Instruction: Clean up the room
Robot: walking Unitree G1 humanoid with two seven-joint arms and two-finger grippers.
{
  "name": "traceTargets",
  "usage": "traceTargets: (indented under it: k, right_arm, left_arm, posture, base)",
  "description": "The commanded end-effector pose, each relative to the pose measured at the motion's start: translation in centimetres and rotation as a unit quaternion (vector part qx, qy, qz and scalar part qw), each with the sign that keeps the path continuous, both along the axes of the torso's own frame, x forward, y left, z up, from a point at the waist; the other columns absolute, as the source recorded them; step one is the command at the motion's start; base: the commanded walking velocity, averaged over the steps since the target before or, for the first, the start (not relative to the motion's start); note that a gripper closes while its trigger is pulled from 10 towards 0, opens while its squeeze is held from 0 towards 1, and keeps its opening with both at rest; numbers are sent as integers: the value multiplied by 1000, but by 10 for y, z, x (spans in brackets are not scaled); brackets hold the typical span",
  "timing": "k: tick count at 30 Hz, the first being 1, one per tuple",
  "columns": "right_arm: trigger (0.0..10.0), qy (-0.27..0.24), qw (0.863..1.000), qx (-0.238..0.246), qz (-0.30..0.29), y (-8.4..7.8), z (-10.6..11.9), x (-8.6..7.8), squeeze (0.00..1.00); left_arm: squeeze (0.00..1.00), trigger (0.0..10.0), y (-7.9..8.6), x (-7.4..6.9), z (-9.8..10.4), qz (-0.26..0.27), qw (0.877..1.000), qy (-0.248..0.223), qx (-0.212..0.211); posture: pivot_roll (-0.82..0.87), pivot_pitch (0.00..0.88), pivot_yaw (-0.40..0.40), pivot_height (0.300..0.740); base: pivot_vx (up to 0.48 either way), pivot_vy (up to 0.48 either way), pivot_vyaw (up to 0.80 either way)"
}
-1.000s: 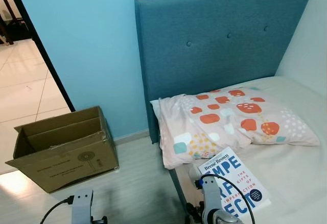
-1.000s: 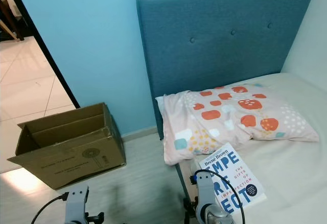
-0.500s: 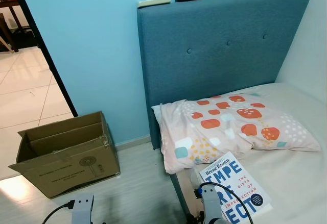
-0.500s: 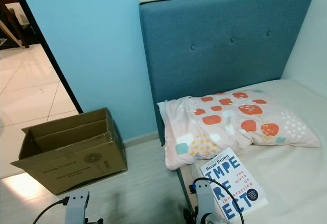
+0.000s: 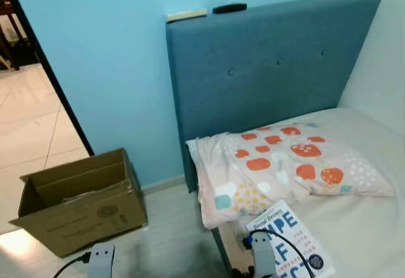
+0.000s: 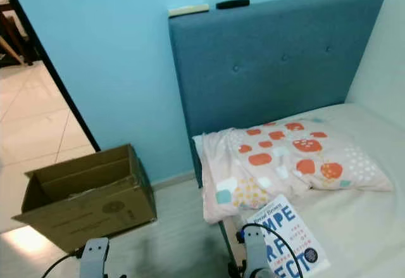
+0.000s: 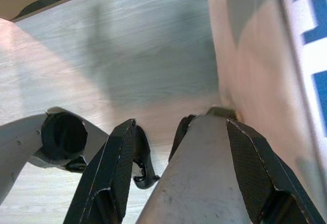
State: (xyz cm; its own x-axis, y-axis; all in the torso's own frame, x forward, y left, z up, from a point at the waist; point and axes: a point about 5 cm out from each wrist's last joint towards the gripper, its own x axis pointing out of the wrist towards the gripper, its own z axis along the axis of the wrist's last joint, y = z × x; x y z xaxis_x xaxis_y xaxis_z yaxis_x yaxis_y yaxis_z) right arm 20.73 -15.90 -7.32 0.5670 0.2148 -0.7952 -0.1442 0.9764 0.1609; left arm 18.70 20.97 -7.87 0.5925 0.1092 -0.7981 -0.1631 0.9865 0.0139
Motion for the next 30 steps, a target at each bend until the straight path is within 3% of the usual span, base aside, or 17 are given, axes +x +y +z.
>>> traceTargets:
  k: [1, 8, 26, 30]
  right_arm:
    - [10000, 7, 1000, 0, 13, 4, -2, -2, 0]
    - [10000, 8, 1000, -5, 23, 3, -1, -2, 0]
    - [10000, 3, 1000, -10, 19, 0, -1, -2, 0]
    - [10000, 3, 999, -37, 5, -6, -2, -4, 0]
  left_arm:
    - [0, 10000, 0, -1, -1, 12, 1000, 0, -4]
    - [0, 10000, -3, 1, 0, 20, 1000, -1, -7]
    - [0, 10000, -2, -10, -6, 20, 1000, 19, -5]
    - [0, 10000, -2, -12, -6, 19, 1000, 23, -6]
  posture:
    - [-56, 30, 29, 709]
    - [-55, 28, 18, 740]
    - [-58, 31, 23, 740]
    - [-58, 33, 26, 740]
  base:
    - [0, 0, 0]
    - [0, 0, 0]
    - [0, 0, 0]
    - [0, 0, 0]
